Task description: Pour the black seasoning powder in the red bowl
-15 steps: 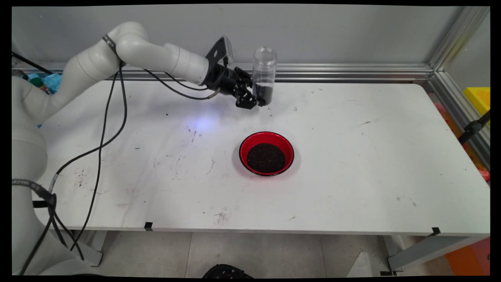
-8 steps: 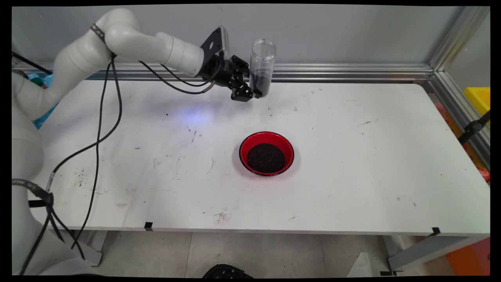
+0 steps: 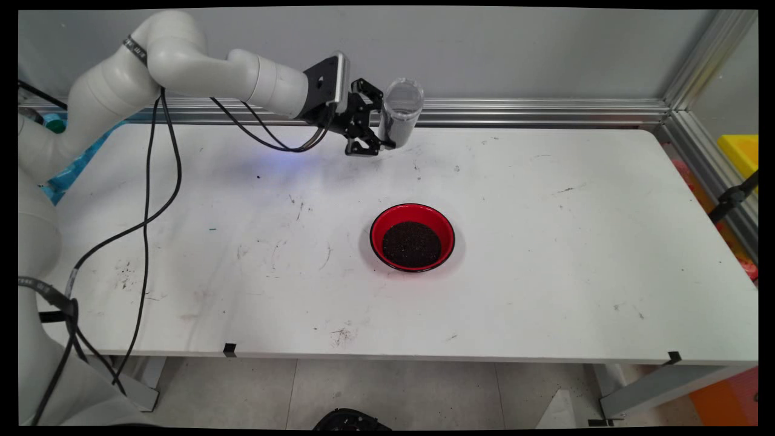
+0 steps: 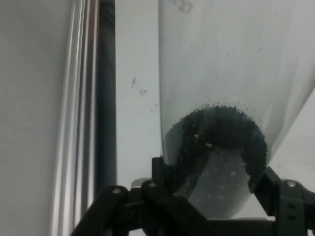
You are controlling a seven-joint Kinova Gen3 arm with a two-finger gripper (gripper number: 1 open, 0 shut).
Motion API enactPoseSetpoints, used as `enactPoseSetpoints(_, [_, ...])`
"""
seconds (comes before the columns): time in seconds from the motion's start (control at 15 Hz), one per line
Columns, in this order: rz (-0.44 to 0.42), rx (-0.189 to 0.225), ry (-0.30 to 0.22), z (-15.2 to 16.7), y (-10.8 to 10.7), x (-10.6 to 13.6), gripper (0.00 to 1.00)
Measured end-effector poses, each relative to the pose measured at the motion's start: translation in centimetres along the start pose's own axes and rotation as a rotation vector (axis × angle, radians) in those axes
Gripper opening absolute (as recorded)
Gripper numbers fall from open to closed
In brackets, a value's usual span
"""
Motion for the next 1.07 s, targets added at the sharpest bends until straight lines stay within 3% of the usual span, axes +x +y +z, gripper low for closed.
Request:
enactPoseSetpoints(0.67, [0.469,0.071,0.006,-0.4,1.3,0.8,0.00])
enactPoseSetpoints(1.07, [0.687,0.109,0.008,-0.2,1.7,1.3,0.00])
